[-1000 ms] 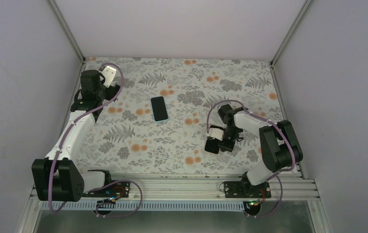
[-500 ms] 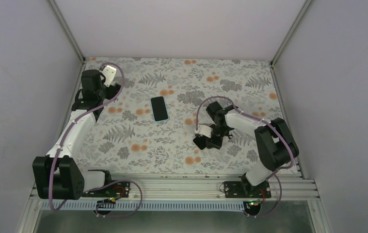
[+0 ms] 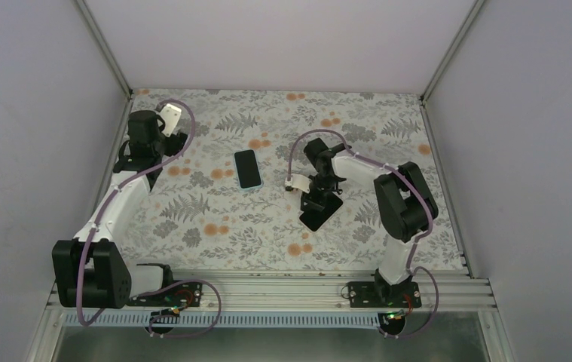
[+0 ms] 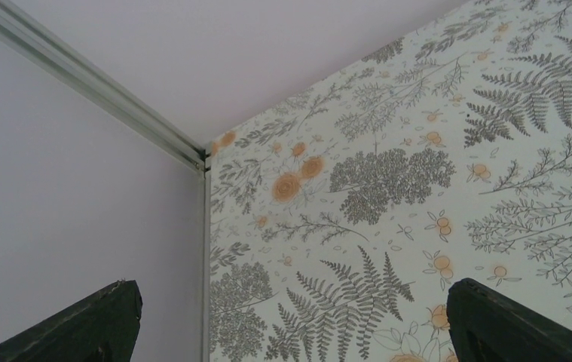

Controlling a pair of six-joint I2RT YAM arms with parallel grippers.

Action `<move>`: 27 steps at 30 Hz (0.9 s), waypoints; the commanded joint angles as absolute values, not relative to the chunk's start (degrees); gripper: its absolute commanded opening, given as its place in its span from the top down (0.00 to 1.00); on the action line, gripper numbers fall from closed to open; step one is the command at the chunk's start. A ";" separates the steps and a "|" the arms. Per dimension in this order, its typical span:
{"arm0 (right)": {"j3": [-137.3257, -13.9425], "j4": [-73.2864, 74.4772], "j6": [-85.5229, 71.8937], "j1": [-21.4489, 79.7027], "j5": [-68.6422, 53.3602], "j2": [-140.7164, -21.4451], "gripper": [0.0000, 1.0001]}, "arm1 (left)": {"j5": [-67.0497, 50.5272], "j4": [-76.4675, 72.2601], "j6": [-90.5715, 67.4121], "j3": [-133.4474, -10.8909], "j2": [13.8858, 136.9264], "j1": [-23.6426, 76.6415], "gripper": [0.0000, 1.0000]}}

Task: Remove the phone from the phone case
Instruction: Adjust the phone at the center of the board.

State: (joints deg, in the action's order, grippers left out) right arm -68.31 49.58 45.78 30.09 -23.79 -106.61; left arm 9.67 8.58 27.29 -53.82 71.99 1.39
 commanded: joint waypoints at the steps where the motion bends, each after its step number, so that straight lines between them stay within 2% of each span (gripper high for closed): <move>1: -69.57 54.26 48.94 30.67 -26.37 -104.15 0.96 | 10.90 7.29 28.68 -52.38 70.70 1.28 0.00; 13: -56.99 60.56 48.96 32.52 -22.61 -92.69 0.96 | 9.37 6.59 28.78 -51.65 70.49 0.55 0.00; 27: -52.07 49.81 46.04 33.93 -20.93 -94.78 0.96 | 7.47 6.73 28.33 -52.02 70.28 0.53 0.00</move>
